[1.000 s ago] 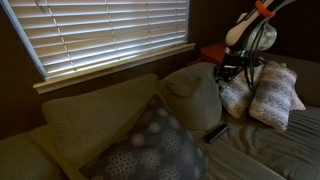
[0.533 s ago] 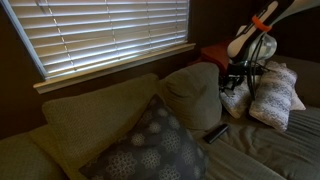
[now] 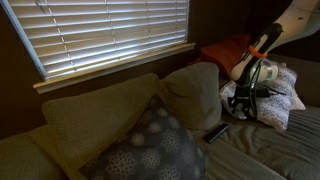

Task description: Put the grey remote control on the seat of the sofa.

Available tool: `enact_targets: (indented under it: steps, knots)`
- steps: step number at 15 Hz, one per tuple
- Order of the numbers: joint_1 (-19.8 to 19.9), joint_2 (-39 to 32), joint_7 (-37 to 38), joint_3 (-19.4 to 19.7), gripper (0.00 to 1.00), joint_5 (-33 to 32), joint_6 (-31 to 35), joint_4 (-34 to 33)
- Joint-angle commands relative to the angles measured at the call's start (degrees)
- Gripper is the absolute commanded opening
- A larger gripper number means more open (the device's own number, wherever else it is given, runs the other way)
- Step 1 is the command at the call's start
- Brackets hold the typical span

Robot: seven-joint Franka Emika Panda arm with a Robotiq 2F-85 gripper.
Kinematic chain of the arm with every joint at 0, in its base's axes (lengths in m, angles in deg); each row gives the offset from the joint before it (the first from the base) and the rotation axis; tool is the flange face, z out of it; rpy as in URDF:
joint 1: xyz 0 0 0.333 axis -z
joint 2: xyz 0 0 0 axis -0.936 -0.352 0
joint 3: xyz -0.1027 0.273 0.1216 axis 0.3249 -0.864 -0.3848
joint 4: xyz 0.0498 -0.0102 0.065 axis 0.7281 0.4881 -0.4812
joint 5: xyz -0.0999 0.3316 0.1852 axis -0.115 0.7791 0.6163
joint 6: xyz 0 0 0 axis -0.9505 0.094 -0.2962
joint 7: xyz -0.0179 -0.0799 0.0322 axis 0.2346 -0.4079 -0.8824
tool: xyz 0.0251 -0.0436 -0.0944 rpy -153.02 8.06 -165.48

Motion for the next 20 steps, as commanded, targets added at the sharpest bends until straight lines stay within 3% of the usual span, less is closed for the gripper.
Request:
enact_targets:
  steps: [1, 6, 9, 14, 17, 18, 20]
  knots:
    - [4.91, -5.42, 0.95, -3.54, 0.29, 5.75, -1.64, -5.03]
    - [10.98, -12.89, -2.28, -5.57, 0.29, 8.61, -0.75, -12.20]
    - [11.21, -17.04, 0.42, -3.51, 0.29, 7.67, -3.22, -17.83]
    - [9.22, -22.42, 8.05, -0.40, 0.29, 7.43, -16.98, -26.27]
    - [7.97, -25.03, 12.32, 0.71, 0.29, 7.44, -21.60, -30.40]
    - [7.67, -25.80, 13.96, 1.11, 0.79, 7.50, -23.20, -31.85]
    - [7.58, -26.97, 16.35, 1.53, 0.86, 7.93, -24.75, -33.91]
